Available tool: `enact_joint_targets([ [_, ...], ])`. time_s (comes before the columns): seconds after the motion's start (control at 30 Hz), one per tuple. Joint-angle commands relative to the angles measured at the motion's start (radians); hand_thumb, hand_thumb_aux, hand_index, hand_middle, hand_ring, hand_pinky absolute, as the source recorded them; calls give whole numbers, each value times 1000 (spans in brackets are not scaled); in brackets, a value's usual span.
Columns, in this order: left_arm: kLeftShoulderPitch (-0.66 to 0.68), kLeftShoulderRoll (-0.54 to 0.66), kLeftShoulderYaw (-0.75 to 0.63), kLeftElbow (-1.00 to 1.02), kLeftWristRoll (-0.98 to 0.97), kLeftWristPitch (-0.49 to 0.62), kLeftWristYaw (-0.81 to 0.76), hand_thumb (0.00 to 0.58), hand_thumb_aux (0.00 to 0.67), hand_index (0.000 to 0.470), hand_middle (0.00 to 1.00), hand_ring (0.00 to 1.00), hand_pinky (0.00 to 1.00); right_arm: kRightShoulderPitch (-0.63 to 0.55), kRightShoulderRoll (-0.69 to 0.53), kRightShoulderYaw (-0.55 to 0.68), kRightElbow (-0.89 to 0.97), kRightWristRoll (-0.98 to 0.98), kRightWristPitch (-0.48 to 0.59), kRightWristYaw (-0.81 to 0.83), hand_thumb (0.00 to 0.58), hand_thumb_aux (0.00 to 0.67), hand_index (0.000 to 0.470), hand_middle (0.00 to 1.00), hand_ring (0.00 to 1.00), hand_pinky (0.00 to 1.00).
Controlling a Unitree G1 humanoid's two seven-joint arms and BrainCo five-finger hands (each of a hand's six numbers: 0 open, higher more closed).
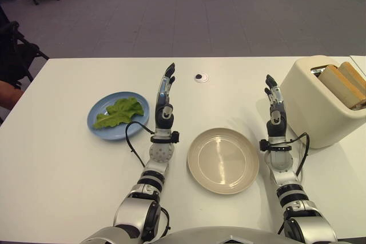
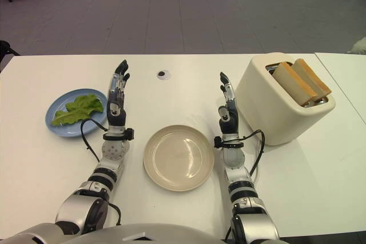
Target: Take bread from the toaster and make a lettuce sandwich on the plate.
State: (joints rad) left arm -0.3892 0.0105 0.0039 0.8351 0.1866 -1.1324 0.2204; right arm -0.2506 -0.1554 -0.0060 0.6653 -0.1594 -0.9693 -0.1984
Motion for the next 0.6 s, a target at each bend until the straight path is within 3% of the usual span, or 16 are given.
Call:
enact_joint_targets([
  [0.03,21,-7,-8,-17,8,23,-8,0,0,0,0,0,0,14,8,-15,21,19,-10,11,0,0,0,0,0,0],
  [0.37,11,-1,2,-6,45,39,20,0,0,0,0,0,0,18,-3,-38,-8,-31,-22,-15,0,0,0,0,0,0],
  [0.47,3,5,9,0,46,43,32,0,0,0,0,0,0,59,-39,-74,-200,-141,-5,-47,0,0,0,0,0,0],
  [0.53,-2,5,10,8,49,46,40,0,0,0,0,0,0,114,-82,-144,-391,-193,61,-52,0,0,0,0,0,0],
  [0.6,-3,3,8,9,59,48,53,0,0,0,0,0,0,169,-151,-291,-563,-233,171,-66,0,0,0,0,0,0],
])
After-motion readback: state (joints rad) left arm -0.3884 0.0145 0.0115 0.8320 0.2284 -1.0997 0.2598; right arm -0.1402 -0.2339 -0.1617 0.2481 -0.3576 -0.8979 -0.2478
